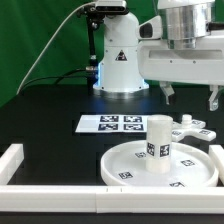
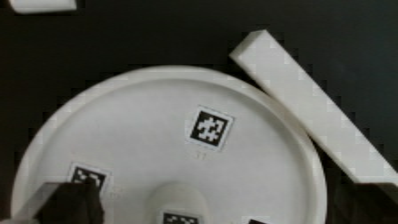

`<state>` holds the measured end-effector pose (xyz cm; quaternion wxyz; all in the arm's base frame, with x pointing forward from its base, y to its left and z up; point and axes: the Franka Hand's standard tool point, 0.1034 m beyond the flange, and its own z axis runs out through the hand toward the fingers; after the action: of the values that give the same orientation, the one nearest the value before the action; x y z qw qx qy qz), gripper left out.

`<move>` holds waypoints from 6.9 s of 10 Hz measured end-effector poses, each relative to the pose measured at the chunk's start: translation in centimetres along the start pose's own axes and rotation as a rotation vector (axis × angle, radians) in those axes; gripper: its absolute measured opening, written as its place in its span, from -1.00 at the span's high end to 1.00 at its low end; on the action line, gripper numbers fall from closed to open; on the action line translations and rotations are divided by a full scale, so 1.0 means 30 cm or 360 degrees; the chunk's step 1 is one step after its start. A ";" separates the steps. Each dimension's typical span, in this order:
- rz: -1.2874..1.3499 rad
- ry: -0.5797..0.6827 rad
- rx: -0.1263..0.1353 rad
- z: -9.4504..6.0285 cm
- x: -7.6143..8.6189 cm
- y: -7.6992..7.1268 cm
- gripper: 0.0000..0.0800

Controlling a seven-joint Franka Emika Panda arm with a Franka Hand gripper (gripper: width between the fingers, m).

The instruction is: Assemble round table

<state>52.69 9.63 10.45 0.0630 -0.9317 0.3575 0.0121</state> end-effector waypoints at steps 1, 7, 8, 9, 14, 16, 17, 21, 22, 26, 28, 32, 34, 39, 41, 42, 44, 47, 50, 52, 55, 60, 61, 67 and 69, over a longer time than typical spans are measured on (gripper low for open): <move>-0.0113 0.0000 -0.0001 0.001 -0.001 0.000 -0.62; -0.1008 0.0022 -0.0123 0.039 -0.157 -0.010 -0.62; -0.1115 0.0018 -0.0124 0.040 -0.154 -0.008 -0.62; -0.1139 0.0008 -0.0127 0.041 -0.156 -0.006 -0.62; -0.1342 -0.0228 -0.0352 0.062 -0.245 0.018 -0.62; -0.1285 -0.0389 -0.0428 0.071 -0.254 0.054 -0.62; -0.1271 -0.0447 -0.0462 0.074 -0.248 0.049 -0.62; -0.1142 -0.0885 -0.0768 0.127 -0.298 0.129 -0.62; -0.1128 -0.0949 -0.0807 0.126 -0.297 0.131 -0.62; -0.1027 -0.1263 -0.0983 0.164 -0.305 0.183 -0.62; -0.1101 -0.1233 -0.1045 0.189 -0.341 0.173 -0.62; -0.1044 -0.1238 -0.1042 0.195 -0.333 0.185 -0.62; -0.0829 -0.1288 -0.1019 0.230 -0.402 0.176 -0.62; -0.0689 -0.1329 -0.0963 0.214 -0.399 0.169 -0.62; -0.0727 -0.1355 -0.0942 0.216 -0.397 0.172 -0.62; -0.0764 -0.1377 -0.0919 0.221 -0.394 0.174 -0.62; -0.0783 -0.1374 -0.0912 0.223 -0.406 0.164 -0.62; -0.0515 -0.1279 -0.1026 0.224 -0.404 0.167 -0.62; -0.0381 -0.1226 -0.1091 0.231 -0.409 0.174 -0.62; -0.0441 -0.1245 -0.1068 0.235 -0.410 0.176 -0.62; -0.0740 -0.1314 -0.0945 0.232 -0.398 0.158 -0.62; -0.1150 -0.1468 -0.0746 0.235 -0.382 0.178 -0.62; -0.1135 -0.1471 -0.0756 0.250 -0.392 0.202 -0.62; -0.1007 -0.1726 -0.0908 0.271 -0.420 0.255 -0.62; -0.1009 -0.1704 -0.0896 0.279 -0.412 0.251 -0.62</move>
Offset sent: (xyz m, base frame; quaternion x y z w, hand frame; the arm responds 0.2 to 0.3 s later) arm -0.0422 0.0238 -0.0124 -0.0477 -0.0241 -0.2737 0.9603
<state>38.66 13.34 2.18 -0.0131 -0.8379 -0.0298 0.5449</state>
